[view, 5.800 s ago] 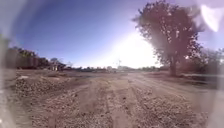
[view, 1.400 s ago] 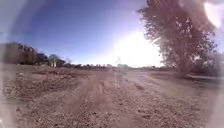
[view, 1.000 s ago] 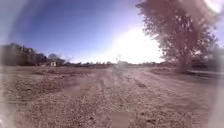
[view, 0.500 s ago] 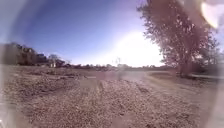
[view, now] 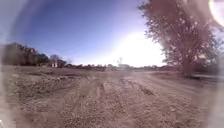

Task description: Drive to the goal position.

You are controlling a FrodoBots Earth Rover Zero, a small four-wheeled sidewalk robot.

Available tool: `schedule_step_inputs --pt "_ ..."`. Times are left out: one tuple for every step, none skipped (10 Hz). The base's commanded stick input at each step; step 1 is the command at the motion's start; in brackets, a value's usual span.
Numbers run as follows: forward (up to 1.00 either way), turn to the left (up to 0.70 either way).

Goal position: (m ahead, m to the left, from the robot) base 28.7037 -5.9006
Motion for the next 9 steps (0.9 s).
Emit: schedule_step_inputs --pt "0.5 0.0" --pt "0.5 0.0" --pt "0.5 0.0" --pt "0.5 0.0" --pt "0.5 0.0" --pt "0.5 0.0" --pt "0.5 0.0" --pt "0.5 0.0" --pt "0.5 0.0"
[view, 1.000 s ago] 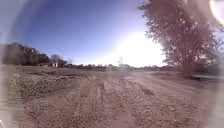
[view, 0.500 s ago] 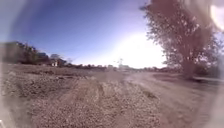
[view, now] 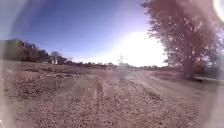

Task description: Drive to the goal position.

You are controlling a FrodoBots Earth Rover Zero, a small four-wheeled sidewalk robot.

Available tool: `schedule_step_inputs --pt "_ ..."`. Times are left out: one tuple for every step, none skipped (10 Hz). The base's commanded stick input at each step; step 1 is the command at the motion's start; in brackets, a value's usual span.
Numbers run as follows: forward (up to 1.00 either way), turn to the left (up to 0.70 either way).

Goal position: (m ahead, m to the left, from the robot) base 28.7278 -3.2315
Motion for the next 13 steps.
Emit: schedule_step_inputs --pt "0.5 0.0" --pt "0.5 0.0" --pt "0.5 0.0" --pt "0.5 0.0" --pt "0.5 0.0" --pt "0.5 0.0" --pt "0.5 0.0" --pt "0.5 0.0" --pt "0.5 0.0" --pt "0.5 0.0" --pt "0.5 0.0" --pt "0.5 0.0" --pt "0.5 0.0"
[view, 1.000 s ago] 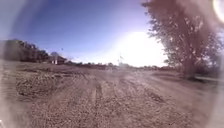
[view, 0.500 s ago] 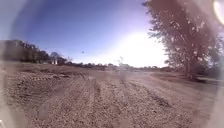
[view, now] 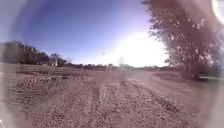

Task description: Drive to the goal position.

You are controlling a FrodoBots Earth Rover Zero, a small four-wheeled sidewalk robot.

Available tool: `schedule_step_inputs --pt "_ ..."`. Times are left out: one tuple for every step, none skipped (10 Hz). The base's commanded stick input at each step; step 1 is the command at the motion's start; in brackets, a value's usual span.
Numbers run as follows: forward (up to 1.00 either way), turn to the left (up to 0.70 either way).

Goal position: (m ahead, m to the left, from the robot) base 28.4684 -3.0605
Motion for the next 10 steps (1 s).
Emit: schedule_step_inputs --pt "0.5 0.0" --pt "0.5 0.0" --pt "0.5 0.0" --pt "0.5 0.0" --pt "0.5 0.0" --pt "0.5 0.0" --pt "0.5 0.0" --pt "0.5 0.0" --pt "0.5 0.0" --pt "0.5 0.0"
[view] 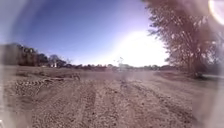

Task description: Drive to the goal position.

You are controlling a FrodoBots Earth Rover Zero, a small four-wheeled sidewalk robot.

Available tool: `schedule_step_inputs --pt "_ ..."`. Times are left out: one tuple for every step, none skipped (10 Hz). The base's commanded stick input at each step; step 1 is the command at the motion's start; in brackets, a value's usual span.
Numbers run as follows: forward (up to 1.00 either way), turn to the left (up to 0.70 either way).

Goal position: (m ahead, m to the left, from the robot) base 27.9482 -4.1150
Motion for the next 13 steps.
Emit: schedule_step_inputs --pt "0.5 0.0" --pt "0.5 0.0" --pt "0.5 0.0" --pt "0.5 0.0" --pt "0.5 0.0" --pt "0.5 0.0" --pt "0.5 0.0" --pt "0.5 0.0" --pt "0.5 0.0" --pt "0.5 0.0" --pt "0.5 0.0" --pt "0.5 0.08" --pt "0.5 0.13"
